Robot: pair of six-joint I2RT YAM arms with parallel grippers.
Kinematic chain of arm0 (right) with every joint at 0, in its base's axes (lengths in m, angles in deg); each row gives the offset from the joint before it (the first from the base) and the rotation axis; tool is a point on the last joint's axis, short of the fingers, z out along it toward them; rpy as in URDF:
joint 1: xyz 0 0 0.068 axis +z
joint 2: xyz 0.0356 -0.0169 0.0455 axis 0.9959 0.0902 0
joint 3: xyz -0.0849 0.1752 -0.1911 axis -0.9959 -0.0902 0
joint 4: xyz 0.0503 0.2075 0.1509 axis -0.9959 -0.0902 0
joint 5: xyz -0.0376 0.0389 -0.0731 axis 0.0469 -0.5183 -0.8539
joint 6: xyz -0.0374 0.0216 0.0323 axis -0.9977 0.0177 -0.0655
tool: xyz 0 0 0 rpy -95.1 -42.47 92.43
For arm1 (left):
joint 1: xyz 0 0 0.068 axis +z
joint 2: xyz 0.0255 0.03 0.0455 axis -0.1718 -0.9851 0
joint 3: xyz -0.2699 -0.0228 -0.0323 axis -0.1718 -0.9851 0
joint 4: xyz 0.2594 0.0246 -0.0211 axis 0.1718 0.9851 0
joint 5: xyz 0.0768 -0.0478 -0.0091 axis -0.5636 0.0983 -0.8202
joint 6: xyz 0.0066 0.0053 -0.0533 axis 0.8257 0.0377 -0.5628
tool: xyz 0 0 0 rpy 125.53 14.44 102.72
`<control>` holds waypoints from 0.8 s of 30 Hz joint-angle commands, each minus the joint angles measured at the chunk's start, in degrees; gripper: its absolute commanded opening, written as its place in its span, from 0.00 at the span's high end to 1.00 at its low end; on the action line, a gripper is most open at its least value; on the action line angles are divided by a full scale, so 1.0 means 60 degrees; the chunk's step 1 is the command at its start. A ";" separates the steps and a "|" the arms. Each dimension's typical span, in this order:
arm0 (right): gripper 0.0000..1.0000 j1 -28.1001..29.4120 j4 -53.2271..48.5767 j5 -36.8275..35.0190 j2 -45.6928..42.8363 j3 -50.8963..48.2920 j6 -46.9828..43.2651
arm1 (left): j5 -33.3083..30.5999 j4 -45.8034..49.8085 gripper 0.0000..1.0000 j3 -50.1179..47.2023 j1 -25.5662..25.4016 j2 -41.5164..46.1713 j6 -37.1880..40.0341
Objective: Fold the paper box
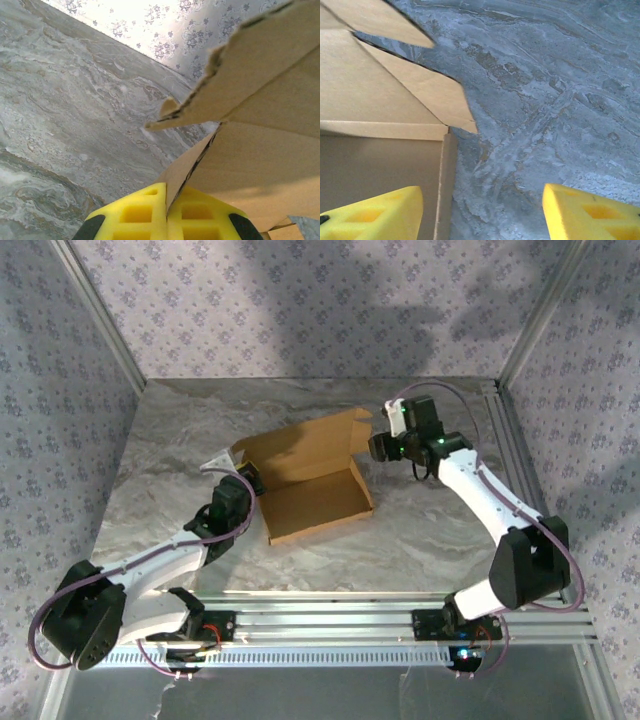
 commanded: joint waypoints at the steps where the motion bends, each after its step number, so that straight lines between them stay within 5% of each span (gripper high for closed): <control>1: 0.33 -0.0237 0.0194 0.1744 0.0339 0.0389 -0.1187 | 0.0344 0.0385 1.00 0.0271 0.0188 -0.0092 0.0380; 7: 0.32 -0.0703 0.0790 0.2877 0.0986 0.0401 -0.2035 | 0.0541 0.0432 1.00 0.0380 0.0312 -0.0173 0.0470; 24: 0.40 -0.0422 0.0231 0.3341 0.2468 0.1990 -0.2706 | 0.0602 0.0489 1.00 0.0692 0.0343 -0.0435 0.0546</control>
